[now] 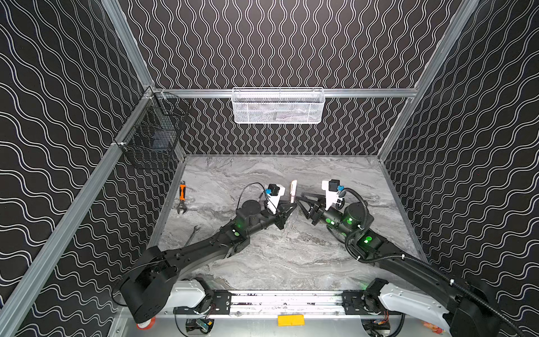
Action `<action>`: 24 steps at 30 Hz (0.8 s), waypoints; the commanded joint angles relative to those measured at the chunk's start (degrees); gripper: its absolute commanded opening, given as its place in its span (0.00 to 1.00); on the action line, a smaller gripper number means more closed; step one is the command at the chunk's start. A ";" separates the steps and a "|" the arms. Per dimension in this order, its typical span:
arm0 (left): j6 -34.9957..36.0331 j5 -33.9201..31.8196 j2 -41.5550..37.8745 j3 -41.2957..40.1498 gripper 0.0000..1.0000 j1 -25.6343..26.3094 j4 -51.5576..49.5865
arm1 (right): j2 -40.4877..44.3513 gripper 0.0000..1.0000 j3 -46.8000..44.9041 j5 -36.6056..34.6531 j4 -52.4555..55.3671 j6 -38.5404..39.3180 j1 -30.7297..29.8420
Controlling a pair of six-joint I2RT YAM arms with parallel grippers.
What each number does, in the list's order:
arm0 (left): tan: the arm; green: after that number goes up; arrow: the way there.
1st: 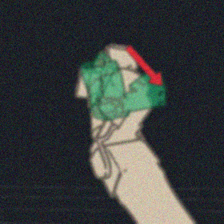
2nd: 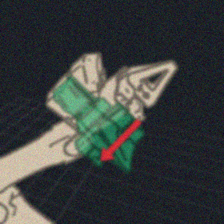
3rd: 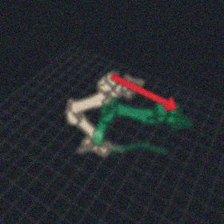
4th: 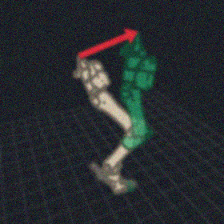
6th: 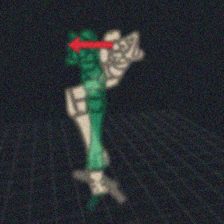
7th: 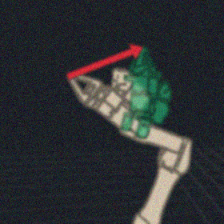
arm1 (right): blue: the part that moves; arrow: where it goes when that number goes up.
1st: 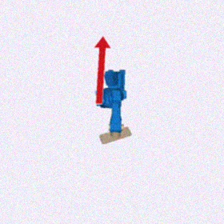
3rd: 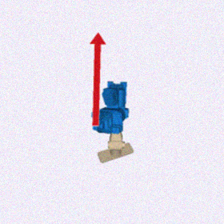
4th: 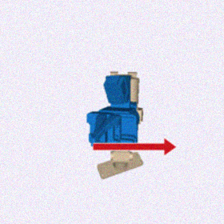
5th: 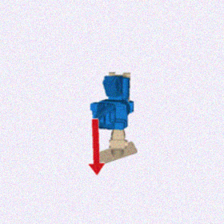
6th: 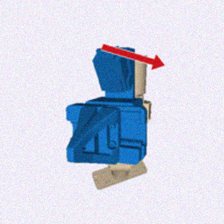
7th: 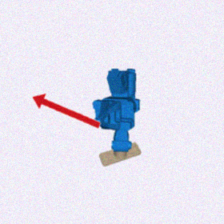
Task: Insert pens into pen caps
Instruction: Put on the pen cap to the pen.
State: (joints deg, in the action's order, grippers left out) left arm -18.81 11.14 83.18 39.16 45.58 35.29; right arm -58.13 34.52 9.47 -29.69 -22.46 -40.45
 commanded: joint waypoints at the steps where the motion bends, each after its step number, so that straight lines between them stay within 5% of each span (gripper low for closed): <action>1: 4.67 -2.57 -0.54 1.55 0.00 -0.01 -1.88 | 1.65 0.55 0.75 -3.04 5.90 3.76 -0.04; 4: 6.68 -3.36 -1.02 1.80 0.00 -0.03 -3.15 | 0.88 0.57 4.54 -3.51 12.15 7.46 -0.01; 8: 8.24 -3.77 -1.68 1.97 0.00 -0.01 -5.06 | -3.22 0.47 17.00 -3.41 28.25 7.74 0.26; 24: 7.57 -2.79 -3.37 1.06 0.00 0.25 -5.67 | -11.51 0.40 29.00 5.07 27.89 4.22 1.77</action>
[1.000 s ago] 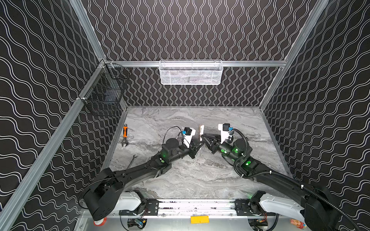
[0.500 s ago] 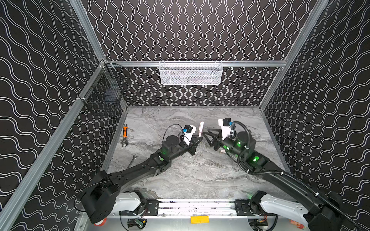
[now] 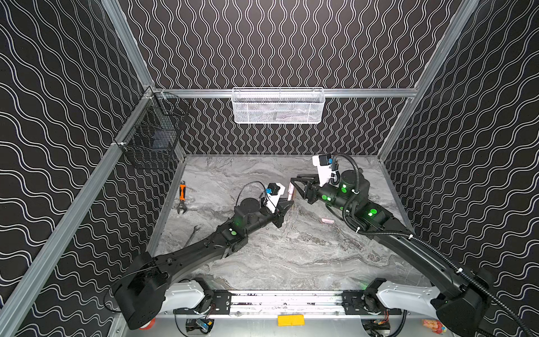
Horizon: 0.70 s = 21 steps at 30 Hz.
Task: Insert pens into pen caps
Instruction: Put on the pen cap to the pen.
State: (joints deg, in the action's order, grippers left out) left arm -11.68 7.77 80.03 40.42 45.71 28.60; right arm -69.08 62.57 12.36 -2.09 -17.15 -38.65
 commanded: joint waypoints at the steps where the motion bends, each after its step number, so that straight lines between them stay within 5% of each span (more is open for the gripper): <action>1: 0.43 0.59 -0.26 -0.28 0.00 0.15 1.17 | -0.98 0.38 1.29 3.13 0.47 -0.93 -0.02; 17: 0.35 -0.38 -2.23 2.17 0.00 0.12 -0.29 | -0.77 0.03 -4.20 10.13 -1.38 -0.37 -0.06; 21: 0.08 -0.74 -2.69 3.99 0.00 0.10 -0.80 | -0.01 0.02 -5.06 10.10 -1.75 0.36 -0.06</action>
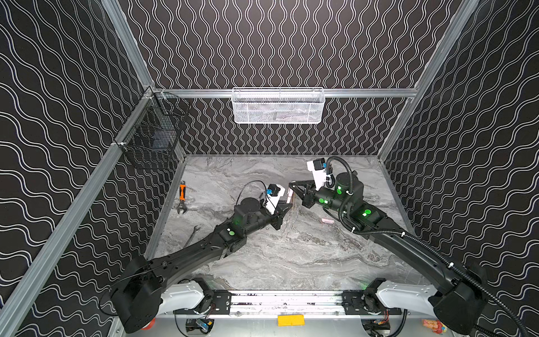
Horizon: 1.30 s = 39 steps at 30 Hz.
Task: Insert pens into pen caps
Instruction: Put on the pen cap to the pen.
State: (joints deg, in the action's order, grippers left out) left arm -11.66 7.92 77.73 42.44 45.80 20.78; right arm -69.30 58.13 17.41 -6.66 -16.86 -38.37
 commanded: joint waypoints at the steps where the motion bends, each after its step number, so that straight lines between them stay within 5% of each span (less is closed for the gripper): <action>1: -0.02 -1.13 -0.30 2.50 0.00 0.02 6.85 | 0.24 0.01 -2.28 4.79 2.83 0.16 -0.32; 39: 2.41 -3.02 -0.61 10.47 0.00 -3.61 7.06 | -5.12 0.00 -11.53 7.11 -3.54 -4.56 -2.14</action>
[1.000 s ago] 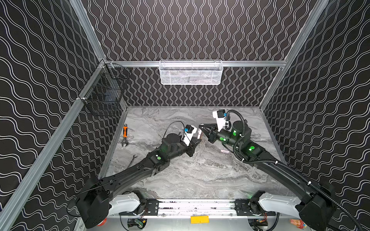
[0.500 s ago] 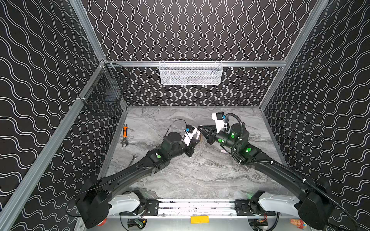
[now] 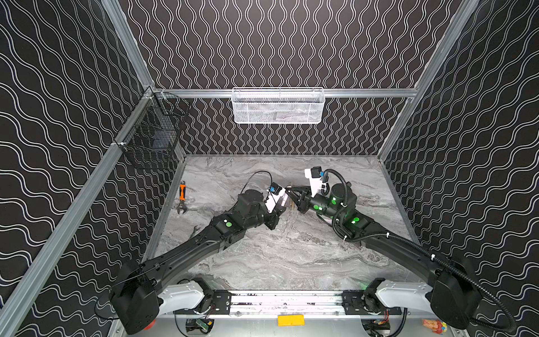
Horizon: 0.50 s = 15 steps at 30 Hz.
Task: Insert pens into pen caps
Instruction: Put on the pen cap to the pen.
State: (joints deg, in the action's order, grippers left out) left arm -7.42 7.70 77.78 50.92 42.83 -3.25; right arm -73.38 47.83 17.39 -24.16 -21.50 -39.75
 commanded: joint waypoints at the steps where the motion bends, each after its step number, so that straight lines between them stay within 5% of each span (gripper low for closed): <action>1: -1.90 -2.38 -0.60 1.99 0.00 -0.69 31.17 | -0.97 0.00 -1.42 7.05 13.70 -0.20 -0.84; 10: -5.00 2.43 2.67 -1.04 0.00 -0.16 32.86 | 1.25 0.08 2.62 4.80 16.73 0.99 -0.86; 15: -8.67 5.20 4.31 -6.93 0.00 0.89 36.98 | 4.40 0.30 7.78 0.48 17.90 2.48 -0.73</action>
State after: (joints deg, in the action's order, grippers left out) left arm -12.19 11.92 81.58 45.32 43.53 17.32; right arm -70.13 53.71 14.39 -12.49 -20.08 -40.12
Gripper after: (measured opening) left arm 0.135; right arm 0.277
